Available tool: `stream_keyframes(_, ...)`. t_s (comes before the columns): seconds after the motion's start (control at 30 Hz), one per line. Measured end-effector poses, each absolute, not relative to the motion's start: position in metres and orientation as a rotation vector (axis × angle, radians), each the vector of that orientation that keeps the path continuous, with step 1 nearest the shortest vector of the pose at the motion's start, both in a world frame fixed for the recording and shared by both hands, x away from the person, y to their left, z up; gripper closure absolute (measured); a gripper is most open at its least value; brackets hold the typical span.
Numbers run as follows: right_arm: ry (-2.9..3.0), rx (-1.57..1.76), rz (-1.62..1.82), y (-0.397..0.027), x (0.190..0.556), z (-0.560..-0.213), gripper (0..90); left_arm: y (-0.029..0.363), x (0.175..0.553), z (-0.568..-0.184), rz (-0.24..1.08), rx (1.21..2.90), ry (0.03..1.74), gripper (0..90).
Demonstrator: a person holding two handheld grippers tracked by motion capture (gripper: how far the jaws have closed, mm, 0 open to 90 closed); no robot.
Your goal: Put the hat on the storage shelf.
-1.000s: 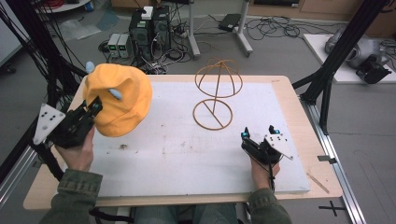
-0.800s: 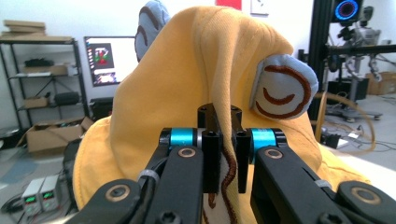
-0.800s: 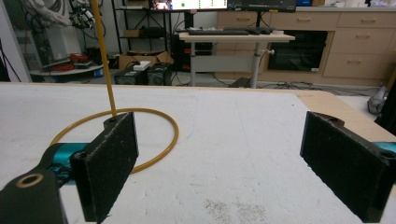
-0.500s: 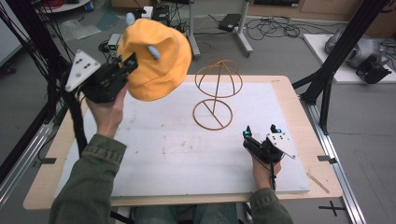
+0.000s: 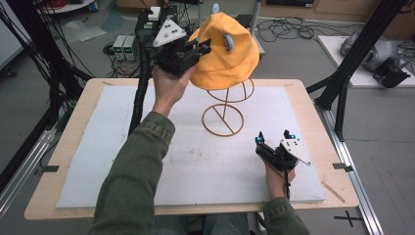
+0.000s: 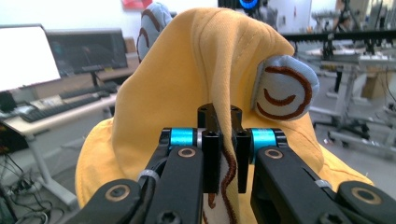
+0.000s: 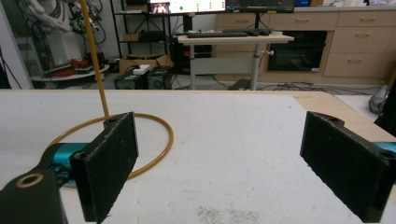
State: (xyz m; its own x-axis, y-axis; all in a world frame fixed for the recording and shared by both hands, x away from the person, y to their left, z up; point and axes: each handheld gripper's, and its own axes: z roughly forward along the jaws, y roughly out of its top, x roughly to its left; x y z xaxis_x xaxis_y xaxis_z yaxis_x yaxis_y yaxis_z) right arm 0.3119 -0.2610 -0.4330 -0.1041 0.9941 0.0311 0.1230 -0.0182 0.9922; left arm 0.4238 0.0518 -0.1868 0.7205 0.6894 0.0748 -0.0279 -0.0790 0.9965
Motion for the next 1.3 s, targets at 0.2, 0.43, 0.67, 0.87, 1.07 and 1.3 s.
stream_keyframes(0.2, 1.369, 1.258, 1.251, -0.261, 0.313, -0.433, 11.0, 0.027, 0.439, -0.195, 0.62, 1.657, 0.564, 86.8)
stream_keyframes(0.43, 1.362, 1.261, 1.253, -0.262, 0.312, -0.433, 11.0, 0.015, 0.446, -0.222, 0.58, 1.684, 0.589, 86.7)
stream_keyframes(0.67, 1.363, 1.251, 1.254, -0.263, 0.313, -0.432, 11.0, 0.013, 0.454, -0.242, 0.552, 1.722, 0.623, 86.7)
stream_keyframes(0.87, 1.359, 1.256, 1.259, -0.263, 0.313, -0.432, 11.0, 0.016, 0.459, -0.248, 0.534, 1.721, 0.652, 86.6)
stream_keyframes(1.07, 1.362, 1.263, 1.261, -0.262, 0.312, -0.432, 11.0, 0.016, 0.46, -0.248, 0.535, 1.724, 0.661, 86.5)
stream_keyframes(1.3, 1.363, 1.254, 1.256, -0.263, 0.312, -0.432, 11.0, 0.017, 0.458, -0.245, 0.548, 1.691, 0.666, 67.4)
